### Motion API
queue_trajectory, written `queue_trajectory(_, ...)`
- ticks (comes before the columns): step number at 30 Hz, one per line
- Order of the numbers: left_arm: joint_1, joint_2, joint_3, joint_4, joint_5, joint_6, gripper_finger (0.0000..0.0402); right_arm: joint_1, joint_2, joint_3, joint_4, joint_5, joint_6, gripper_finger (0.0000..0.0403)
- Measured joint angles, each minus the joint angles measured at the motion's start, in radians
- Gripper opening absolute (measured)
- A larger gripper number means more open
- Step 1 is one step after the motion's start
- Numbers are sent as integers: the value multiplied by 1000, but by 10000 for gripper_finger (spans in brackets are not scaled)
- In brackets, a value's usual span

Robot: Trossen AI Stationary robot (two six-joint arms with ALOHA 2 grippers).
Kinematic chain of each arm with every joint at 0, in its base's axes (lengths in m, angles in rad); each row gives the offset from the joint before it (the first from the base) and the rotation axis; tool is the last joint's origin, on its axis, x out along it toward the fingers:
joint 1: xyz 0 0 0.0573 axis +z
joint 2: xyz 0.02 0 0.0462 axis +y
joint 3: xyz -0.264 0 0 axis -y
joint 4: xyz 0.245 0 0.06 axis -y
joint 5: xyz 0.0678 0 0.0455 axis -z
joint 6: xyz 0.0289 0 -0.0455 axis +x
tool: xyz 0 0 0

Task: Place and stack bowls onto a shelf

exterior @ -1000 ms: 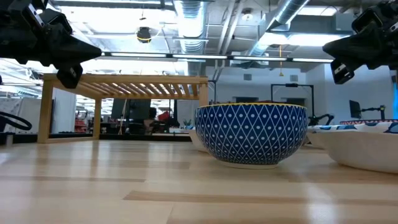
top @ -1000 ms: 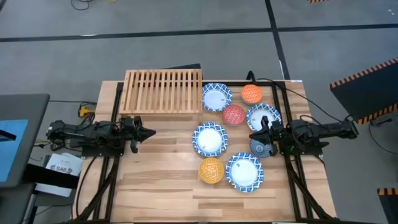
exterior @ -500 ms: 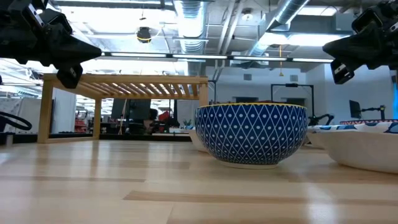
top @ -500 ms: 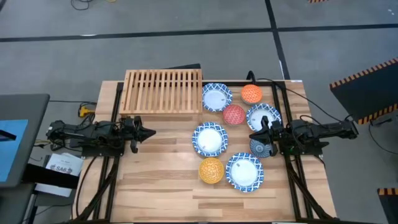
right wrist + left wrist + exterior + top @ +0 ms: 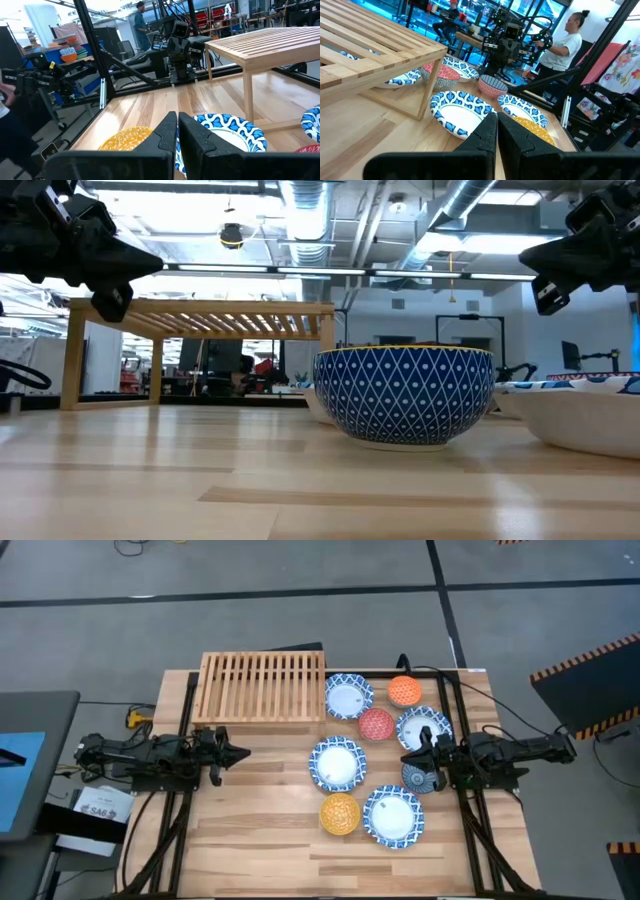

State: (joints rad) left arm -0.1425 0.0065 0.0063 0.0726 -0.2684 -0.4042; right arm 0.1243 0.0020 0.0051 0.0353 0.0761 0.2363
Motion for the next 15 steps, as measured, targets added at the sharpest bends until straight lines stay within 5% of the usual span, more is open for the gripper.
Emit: queue_trajectory(15, 0, 0, 0, 0, -6, -1, 0, 0, 0, 0, 0, 0, 0, 44)
